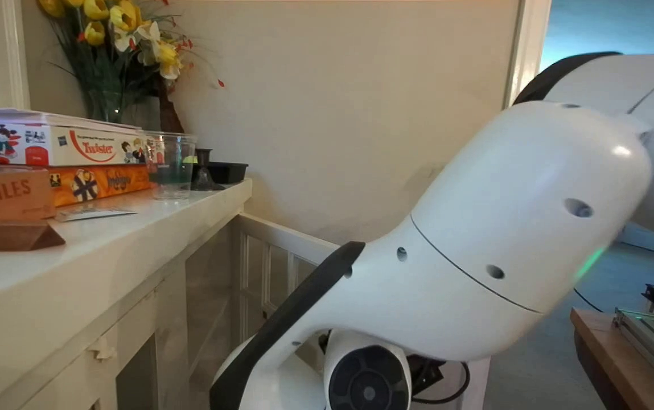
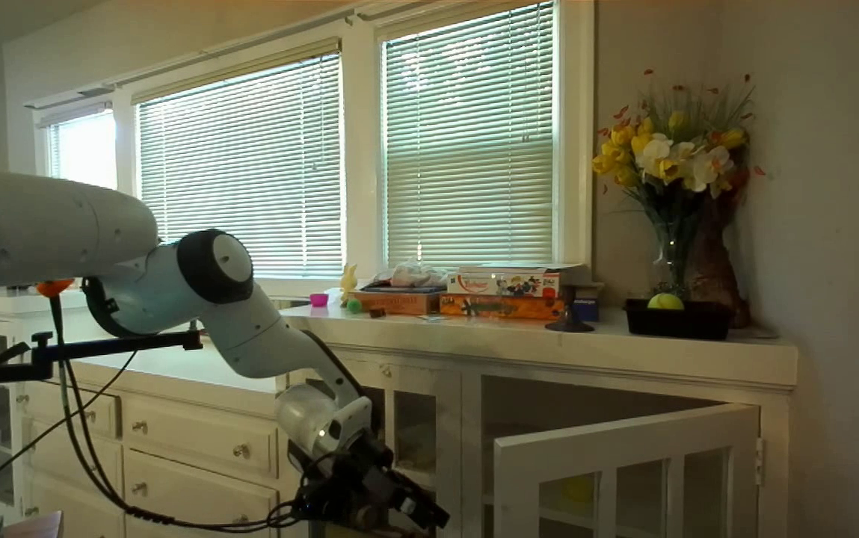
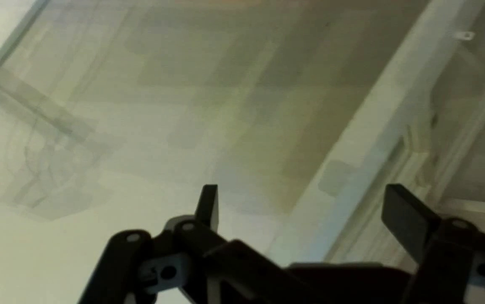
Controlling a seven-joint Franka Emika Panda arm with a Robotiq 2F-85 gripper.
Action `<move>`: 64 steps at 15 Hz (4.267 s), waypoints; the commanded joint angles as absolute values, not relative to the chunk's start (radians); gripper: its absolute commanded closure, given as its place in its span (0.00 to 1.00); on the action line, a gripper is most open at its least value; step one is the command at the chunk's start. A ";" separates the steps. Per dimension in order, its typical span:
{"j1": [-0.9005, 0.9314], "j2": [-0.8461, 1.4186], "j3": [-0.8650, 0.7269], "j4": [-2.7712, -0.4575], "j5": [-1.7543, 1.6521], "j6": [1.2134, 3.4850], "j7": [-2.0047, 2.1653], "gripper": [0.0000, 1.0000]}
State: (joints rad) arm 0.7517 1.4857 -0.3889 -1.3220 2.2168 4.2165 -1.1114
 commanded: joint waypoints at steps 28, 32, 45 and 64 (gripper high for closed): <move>0.518 1.486 -0.367 -1.227 2.013 4.226 -1.145 0.00; 0.517 1.475 -0.395 -1.282 2.083 4.228 -1.108 0.00; 0.501 1.432 -0.304 -1.528 2.112 4.202 -0.831 0.00; 0.492 1.511 -0.316 -1.064 1.923 4.175 -1.376 0.50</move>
State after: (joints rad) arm 0.5235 1.4788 -0.3144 -1.1388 1.9430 4.1787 -1.3092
